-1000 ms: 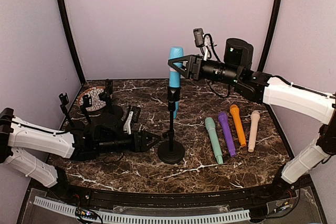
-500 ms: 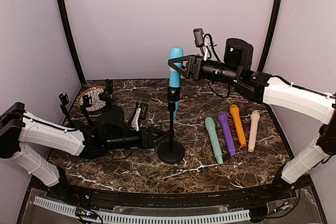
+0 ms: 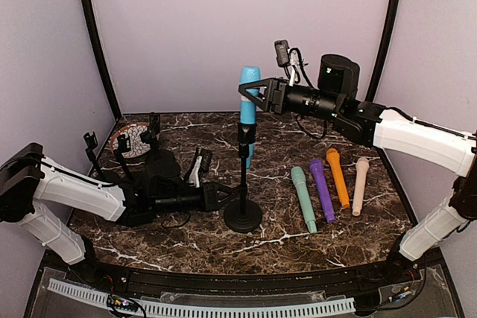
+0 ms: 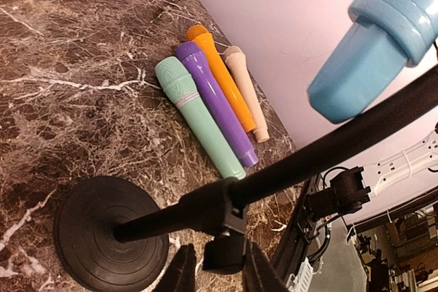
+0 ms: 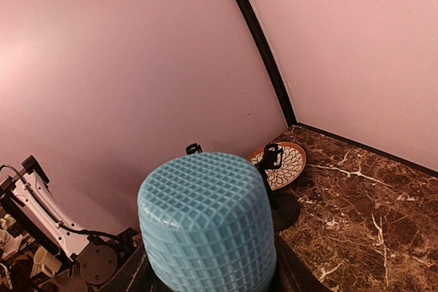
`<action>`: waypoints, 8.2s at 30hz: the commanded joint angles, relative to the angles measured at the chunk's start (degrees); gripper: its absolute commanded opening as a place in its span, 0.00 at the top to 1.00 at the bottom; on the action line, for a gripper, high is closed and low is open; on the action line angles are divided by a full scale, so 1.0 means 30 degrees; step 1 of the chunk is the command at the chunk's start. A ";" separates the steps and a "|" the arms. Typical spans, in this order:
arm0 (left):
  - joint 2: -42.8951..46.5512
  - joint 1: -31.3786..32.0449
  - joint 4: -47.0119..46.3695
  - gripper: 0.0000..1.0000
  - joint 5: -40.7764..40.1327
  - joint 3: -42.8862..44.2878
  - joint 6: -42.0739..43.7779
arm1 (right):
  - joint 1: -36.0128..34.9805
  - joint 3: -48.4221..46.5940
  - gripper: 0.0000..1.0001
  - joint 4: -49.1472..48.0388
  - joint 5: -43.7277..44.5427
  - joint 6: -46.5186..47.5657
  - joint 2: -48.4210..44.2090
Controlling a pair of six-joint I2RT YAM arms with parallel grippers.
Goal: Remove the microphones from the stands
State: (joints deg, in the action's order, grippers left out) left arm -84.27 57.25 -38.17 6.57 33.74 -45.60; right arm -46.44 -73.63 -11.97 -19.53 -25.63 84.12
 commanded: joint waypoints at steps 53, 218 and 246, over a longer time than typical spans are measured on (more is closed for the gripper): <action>0.0433 -0.0626 -0.0790 0.48 0.0627 0.0539 -0.2637 | -0.0197 0.0870 0.51 -0.0609 0.0739 -0.0141 -0.1064; -0.0410 0.3971 0.4788 0.91 -0.8329 0.2251 1.9060 | -0.0308 0.5380 0.07 -0.0131 0.3676 -0.0659 -0.5908; -0.0013 0.1169 0.2783 0.98 -0.2250 0.0744 1.1624 | -0.0578 0.1284 0.34 -0.1147 0.1429 0.0811 -0.0737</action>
State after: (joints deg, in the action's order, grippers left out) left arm -84.62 61.28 -29.87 -1.93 38.06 -5.28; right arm -47.77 -68.99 -12.86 -15.09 -23.59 82.17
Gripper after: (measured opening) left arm 0.295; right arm 0.709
